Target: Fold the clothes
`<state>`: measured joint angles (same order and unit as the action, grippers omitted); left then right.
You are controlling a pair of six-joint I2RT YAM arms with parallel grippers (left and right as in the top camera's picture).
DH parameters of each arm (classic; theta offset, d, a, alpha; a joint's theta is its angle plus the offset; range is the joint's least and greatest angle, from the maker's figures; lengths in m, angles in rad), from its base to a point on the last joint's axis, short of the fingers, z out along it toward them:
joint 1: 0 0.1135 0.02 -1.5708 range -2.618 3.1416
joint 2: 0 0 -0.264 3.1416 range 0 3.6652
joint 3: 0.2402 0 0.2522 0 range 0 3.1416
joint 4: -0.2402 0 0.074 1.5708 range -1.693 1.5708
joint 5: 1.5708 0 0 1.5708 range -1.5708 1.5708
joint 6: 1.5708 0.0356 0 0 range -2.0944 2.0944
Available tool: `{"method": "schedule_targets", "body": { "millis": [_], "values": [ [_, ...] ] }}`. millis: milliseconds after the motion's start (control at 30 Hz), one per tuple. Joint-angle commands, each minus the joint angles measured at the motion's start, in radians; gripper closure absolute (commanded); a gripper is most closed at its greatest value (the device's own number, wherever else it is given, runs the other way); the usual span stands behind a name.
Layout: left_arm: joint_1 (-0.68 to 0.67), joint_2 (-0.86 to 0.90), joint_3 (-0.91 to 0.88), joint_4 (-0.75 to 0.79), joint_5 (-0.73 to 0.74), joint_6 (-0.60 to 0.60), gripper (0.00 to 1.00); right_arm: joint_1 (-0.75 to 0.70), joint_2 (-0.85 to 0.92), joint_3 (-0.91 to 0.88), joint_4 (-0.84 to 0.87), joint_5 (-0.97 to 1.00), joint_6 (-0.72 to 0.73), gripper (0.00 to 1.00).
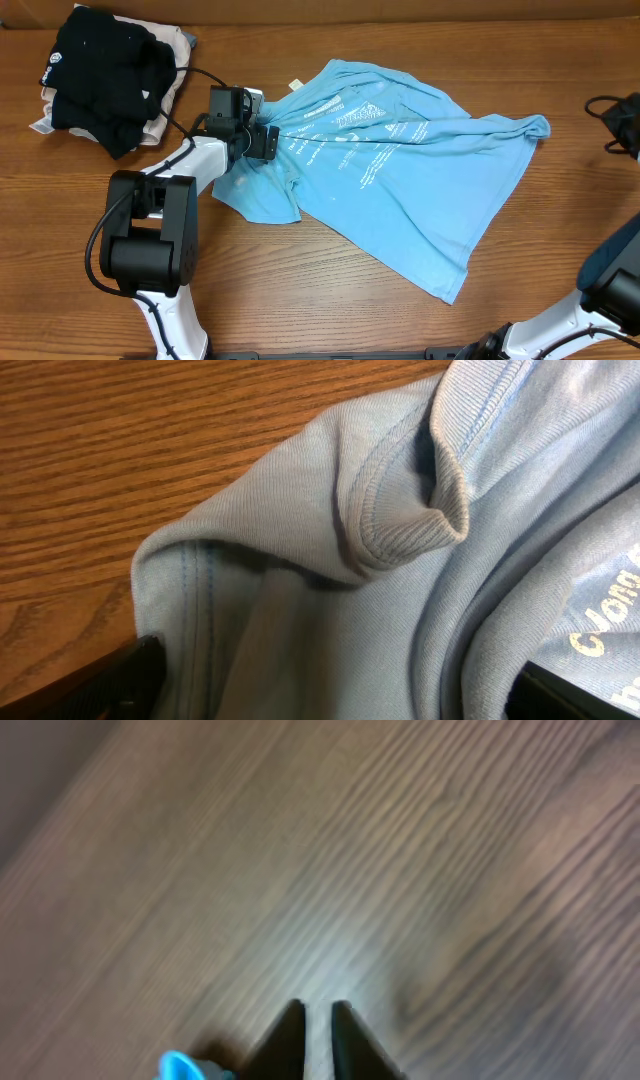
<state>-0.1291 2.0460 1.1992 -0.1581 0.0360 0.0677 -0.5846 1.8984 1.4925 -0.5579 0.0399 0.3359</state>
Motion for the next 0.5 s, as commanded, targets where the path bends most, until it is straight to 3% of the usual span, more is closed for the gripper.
{"method": "schedule_targets", "body": {
  "millis": [0, 67, 300, 467],
  "values": [
    [0.011, 0.084, -0.063, -0.089, -0.087, 0.025, 0.0, -0.013, 0.002, 0.048, -0.035, -0.048, -0.023, 0.56],
    [0.01, 0.071, -0.019, -0.161, -0.082, 0.025, 0.0, -0.013, -0.002, 0.084, -0.087, -0.117, -0.017, 0.38],
    [0.009, -0.016, 0.291, -0.555, -0.057, -0.01, 0.0, 0.043, -0.097, 0.192, -0.285, -0.256, 0.035, 0.39],
    [0.004, -0.08, 0.554, -0.805, -0.024, -0.031, 0.0, 0.082, -0.259, 0.192, -0.362, -0.355, 0.035, 0.25]
  ]
}}
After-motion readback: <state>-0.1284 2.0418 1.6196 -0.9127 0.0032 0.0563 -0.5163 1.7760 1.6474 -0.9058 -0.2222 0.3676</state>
